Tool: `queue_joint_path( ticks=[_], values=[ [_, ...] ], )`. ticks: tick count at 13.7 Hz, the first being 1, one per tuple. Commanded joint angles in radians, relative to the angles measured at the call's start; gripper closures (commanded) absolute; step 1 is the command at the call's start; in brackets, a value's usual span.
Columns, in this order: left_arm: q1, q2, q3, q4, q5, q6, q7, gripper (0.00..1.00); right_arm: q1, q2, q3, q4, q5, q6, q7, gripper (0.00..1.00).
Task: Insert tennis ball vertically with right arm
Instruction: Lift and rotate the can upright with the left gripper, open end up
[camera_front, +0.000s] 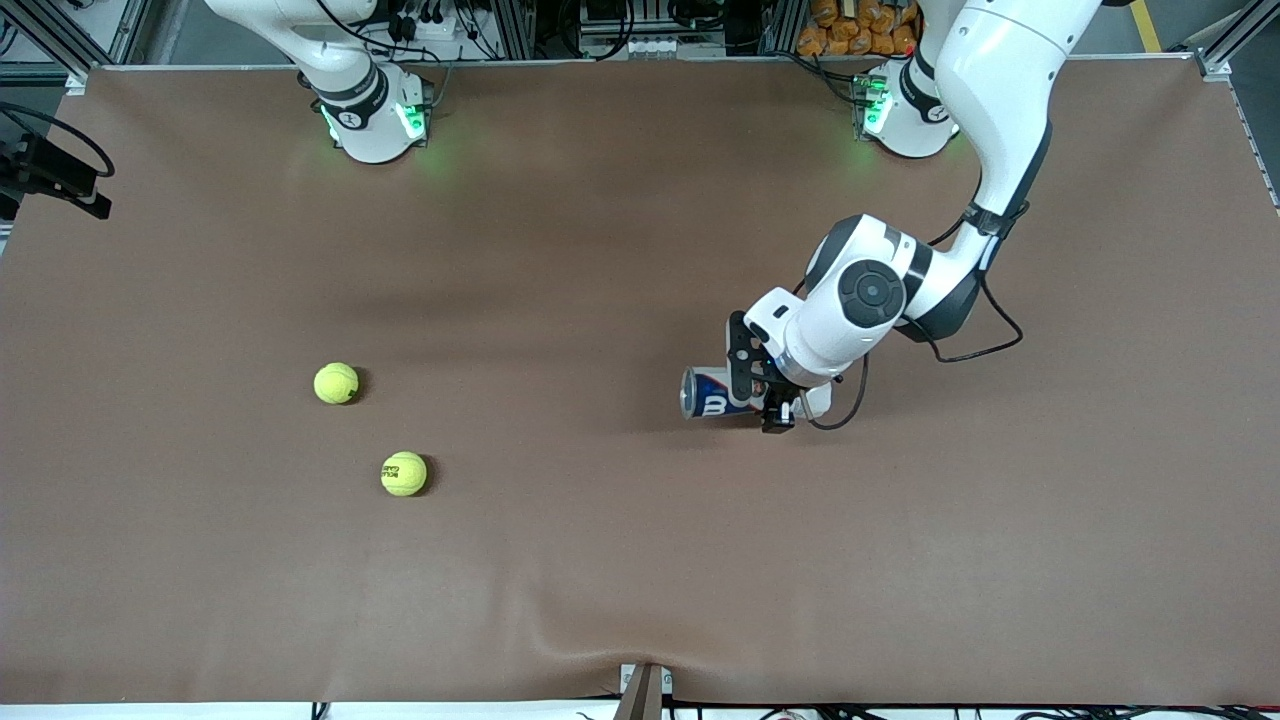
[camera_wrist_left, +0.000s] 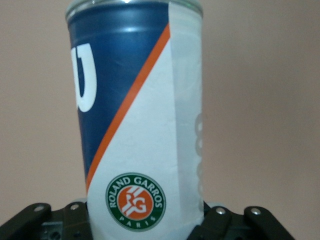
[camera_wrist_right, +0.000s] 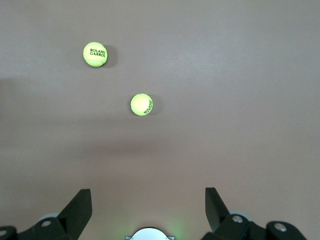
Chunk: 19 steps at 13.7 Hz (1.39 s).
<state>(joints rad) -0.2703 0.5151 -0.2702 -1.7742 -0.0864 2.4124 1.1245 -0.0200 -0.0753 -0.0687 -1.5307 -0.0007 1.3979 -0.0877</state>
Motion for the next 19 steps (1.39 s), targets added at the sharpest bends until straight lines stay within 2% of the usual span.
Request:
queue_joint_path(
  ticks=[1,4,10,11,15,19],
  values=[
    [0.031,0.032,-0.011,0.067,-0.18,-0.009,0.139,0.44,-0.021,-0.011,0.017,-0.003,-0.012,-0.008,-0.01,0.0],
    [0.071,0.068,-0.009,0.1,-0.431,-0.009,0.344,0.44,-0.021,-0.009,0.017,-0.005,-0.01,-0.004,-0.01,0.0],
    [0.069,0.147,-0.009,0.133,-0.937,-0.007,0.711,0.43,-0.014,-0.003,0.018,-0.026,0.002,0.018,-0.009,0.0],
    [0.062,0.158,-0.009,0.133,-1.029,-0.007,0.768,0.36,-0.012,-0.003,0.02,-0.043,0.002,0.041,-0.009,0.0],
    [0.057,0.21,-0.041,0.131,-1.419,-0.012,1.107,0.39,0.015,0.006,0.02,-0.118,0.002,0.148,-0.009,0.0],
    [0.013,0.261,-0.081,0.134,-1.642,-0.012,1.323,0.39,0.058,0.064,0.02,-0.134,0.002,0.22,-0.006,0.0]
  ],
)
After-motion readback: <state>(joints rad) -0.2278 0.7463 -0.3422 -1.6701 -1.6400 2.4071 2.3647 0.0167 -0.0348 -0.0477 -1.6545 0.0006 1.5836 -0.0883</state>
